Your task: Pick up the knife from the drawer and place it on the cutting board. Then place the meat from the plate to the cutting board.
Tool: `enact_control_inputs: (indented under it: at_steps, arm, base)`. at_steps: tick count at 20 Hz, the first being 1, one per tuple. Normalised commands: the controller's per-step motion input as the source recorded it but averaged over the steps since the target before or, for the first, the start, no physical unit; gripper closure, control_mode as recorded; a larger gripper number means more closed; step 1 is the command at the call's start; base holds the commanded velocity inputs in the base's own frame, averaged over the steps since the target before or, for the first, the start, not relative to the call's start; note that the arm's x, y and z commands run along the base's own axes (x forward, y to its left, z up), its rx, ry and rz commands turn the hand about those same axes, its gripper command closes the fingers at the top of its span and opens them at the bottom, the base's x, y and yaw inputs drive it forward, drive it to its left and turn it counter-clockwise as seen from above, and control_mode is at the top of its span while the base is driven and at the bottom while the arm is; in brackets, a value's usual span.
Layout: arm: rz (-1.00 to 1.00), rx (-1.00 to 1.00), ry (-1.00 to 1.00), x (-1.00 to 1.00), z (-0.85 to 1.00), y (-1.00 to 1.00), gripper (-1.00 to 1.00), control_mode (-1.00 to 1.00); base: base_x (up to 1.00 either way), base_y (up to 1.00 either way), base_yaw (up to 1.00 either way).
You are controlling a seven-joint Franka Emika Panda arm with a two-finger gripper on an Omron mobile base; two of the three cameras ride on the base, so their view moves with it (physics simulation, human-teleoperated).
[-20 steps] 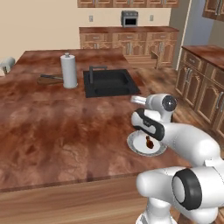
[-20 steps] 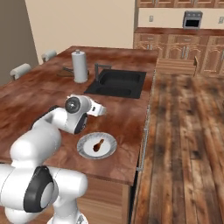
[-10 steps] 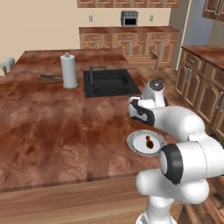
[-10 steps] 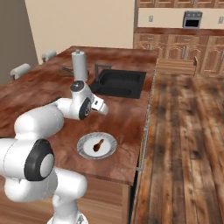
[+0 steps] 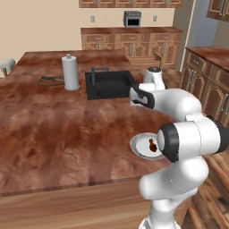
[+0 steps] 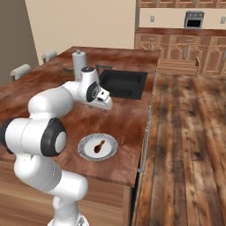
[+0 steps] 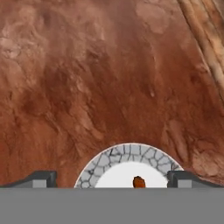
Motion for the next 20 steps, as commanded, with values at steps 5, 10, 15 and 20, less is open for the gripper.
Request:
enact_control_inputs:
  at_steps: [5, 10, 15, 20]
  arm:
    - [0.06, 0.13, 0.14, -0.17, -0.60, -0.26, -1.00, -1.00]
    - [0.00, -0.02, 0.11, -0.03, -0.62, -0.01, -1.00, -1.00]
    - [0.03, -0.08, 0.20, -0.08, -0.84, 0.00, -1.00, -1.00]
    - [0.04, -0.08, 0.10, -0.14, -0.85, -0.01, -1.00, -1.00]
  base:
    - [0.00, 0.00, 0.00]
    - [0.00, 0.00, 0.00]
    - [0.00, 0.00, 0.00]
    - [0.00, 0.00, 0.00]
